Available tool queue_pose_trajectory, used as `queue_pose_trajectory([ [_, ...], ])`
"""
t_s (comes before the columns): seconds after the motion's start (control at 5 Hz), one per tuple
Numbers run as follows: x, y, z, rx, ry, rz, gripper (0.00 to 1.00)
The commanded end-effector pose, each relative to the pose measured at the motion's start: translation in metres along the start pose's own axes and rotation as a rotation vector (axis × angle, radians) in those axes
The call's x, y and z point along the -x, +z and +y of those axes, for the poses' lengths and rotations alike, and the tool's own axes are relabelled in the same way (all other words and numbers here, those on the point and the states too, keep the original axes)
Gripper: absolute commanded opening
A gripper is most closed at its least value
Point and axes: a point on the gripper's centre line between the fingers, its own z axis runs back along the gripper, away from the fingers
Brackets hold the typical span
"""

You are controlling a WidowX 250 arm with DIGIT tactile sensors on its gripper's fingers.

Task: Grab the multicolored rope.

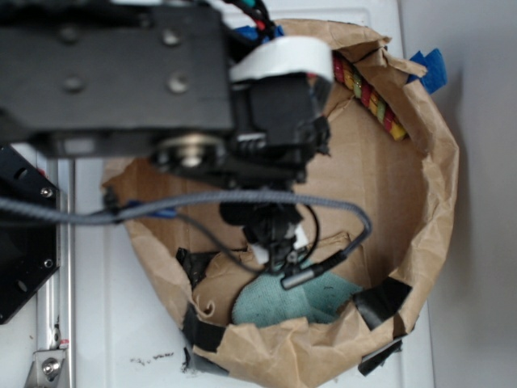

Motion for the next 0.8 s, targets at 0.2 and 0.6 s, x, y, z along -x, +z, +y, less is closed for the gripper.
queue_pose_trajectory([
  [0.2, -0.025, -0.044, 0.021, -0.013, 0.087, -0.030, 1.00],
  [0.6, -0.049, -0.054, 0.036, -0.023, 0.105, -0.034, 1.00],
])
